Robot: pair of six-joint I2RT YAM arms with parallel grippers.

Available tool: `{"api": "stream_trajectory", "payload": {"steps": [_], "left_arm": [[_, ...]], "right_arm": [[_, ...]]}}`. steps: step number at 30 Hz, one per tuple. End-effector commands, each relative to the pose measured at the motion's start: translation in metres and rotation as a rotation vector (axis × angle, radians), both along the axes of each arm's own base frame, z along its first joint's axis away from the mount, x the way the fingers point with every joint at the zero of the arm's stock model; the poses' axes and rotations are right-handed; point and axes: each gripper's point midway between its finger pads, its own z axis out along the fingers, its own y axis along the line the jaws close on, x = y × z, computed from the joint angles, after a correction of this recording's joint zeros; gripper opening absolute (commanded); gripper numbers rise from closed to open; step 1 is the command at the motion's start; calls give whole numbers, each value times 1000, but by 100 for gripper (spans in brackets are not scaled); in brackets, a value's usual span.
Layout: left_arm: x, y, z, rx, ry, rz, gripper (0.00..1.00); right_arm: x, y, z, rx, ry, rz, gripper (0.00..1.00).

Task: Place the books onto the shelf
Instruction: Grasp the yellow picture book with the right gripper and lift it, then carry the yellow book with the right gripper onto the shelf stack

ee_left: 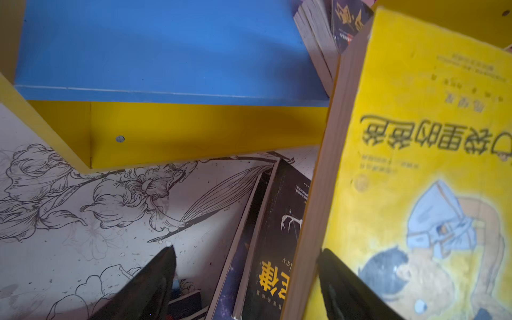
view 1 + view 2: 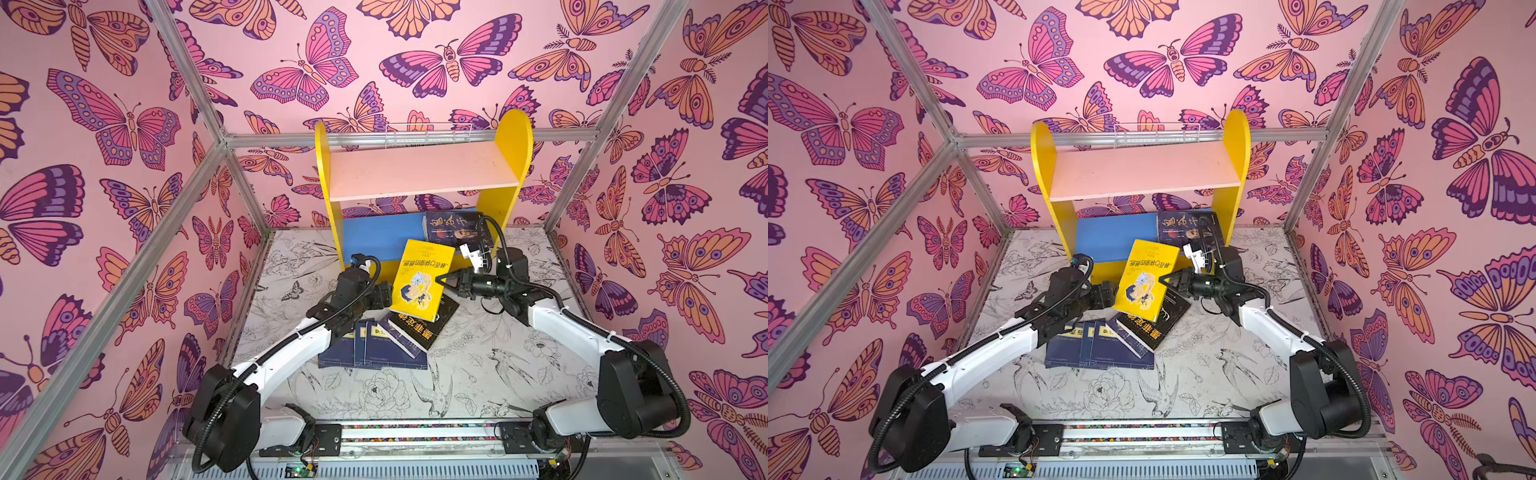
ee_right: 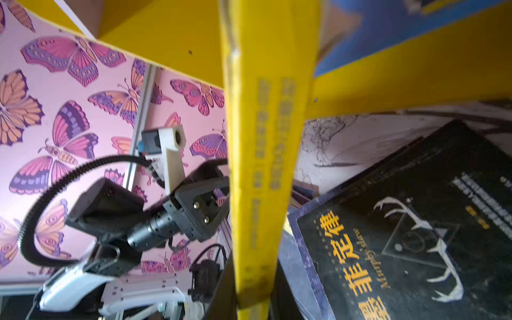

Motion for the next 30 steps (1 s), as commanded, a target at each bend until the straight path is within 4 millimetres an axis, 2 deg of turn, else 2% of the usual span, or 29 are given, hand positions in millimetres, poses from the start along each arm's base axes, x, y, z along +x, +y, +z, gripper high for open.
{"api": "stream_trajectory", "payload": {"steps": [1,2,6,8,11,13,14,20,24,30], "left_arm": [[-3,9,-20,16,45,45,83],[-4,9,-22,12,53,45,83],[-6,9,-27,15,64,41,84],[-6,7,-27,19,66,28,85],[-6,7,-29,20,71,26,85],[-7,6,-30,17,75,23,85],[-8,6,-31,15,80,19,85],[-10,3,-37,18,98,4,86],[-10,3,-47,16,126,8,86],[-10,0,-49,11,137,-1,87]], "right_arm": [[42,-7,65,104,-158,-177,0],[60,-18,69,109,-160,-296,0],[95,-43,87,204,-193,-520,0],[108,-52,89,239,-187,-603,0],[125,-66,82,256,-155,-717,0],[130,-77,86,283,-159,-790,0],[138,-80,72,274,-146,-828,0],[153,-106,60,353,-121,-997,0],[163,-109,44,380,-68,-1053,0],[162,-110,28,327,-23,-1121,0]]}}
